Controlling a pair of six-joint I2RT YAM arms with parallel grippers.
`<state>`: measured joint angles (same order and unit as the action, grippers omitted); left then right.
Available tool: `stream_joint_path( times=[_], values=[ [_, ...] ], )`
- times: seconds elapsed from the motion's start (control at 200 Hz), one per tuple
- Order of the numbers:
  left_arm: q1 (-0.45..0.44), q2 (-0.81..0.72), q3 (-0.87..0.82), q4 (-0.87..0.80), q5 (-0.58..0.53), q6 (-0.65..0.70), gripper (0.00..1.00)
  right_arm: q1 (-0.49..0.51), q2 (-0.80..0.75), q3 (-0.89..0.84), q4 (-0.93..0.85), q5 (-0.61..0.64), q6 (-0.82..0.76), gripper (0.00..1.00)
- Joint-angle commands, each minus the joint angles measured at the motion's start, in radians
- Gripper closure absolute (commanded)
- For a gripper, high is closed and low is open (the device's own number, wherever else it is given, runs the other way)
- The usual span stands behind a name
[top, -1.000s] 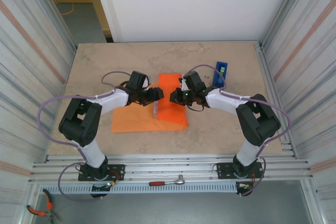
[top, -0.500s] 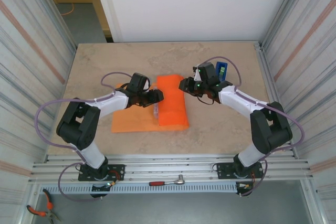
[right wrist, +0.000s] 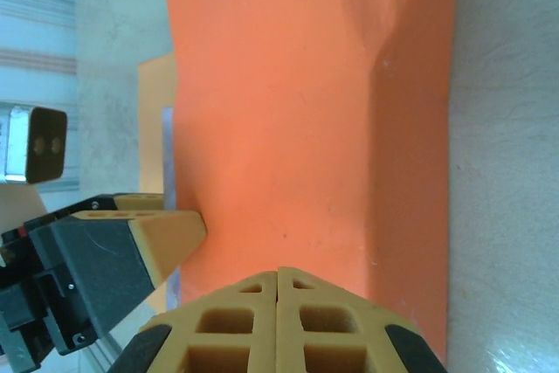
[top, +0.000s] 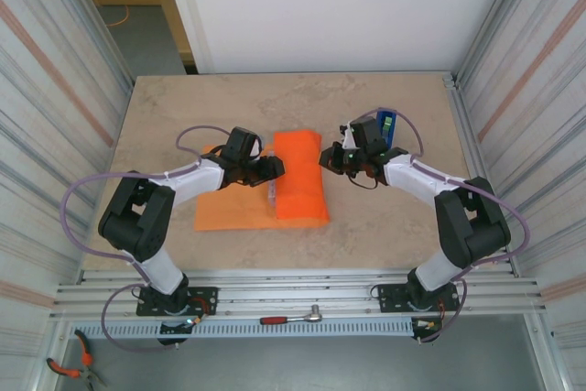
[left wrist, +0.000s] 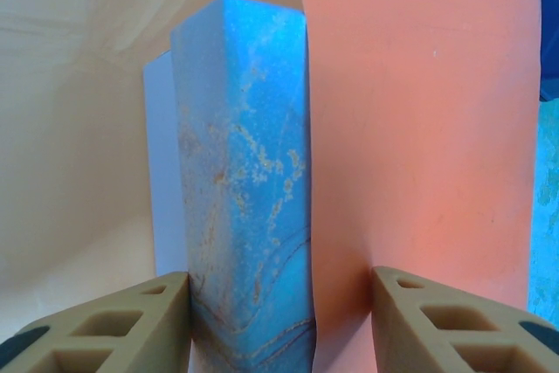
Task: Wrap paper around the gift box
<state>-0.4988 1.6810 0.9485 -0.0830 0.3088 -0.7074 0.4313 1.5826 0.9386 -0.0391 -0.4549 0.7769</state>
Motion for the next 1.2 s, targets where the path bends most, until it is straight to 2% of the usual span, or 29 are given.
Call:
stream_joint_path(
  times=[0.0,0.722,1.193],
  values=[
    [-0.016,0.039,-0.031,-0.05,-0.043,0.023,0.5,-0.005,0.038,0.041,-0.001,-0.049,-0.019,1.0],
    [-0.023,0.062,-0.024,-0.042,-0.052,0.026,0.52,0.052,0.276,0.387,-0.293,-0.02,-0.174,1.0],
    [-0.025,0.06,-0.027,-0.042,-0.052,0.023,0.52,0.065,0.358,0.401,-0.319,-0.003,-0.212,1.0]
  ],
)
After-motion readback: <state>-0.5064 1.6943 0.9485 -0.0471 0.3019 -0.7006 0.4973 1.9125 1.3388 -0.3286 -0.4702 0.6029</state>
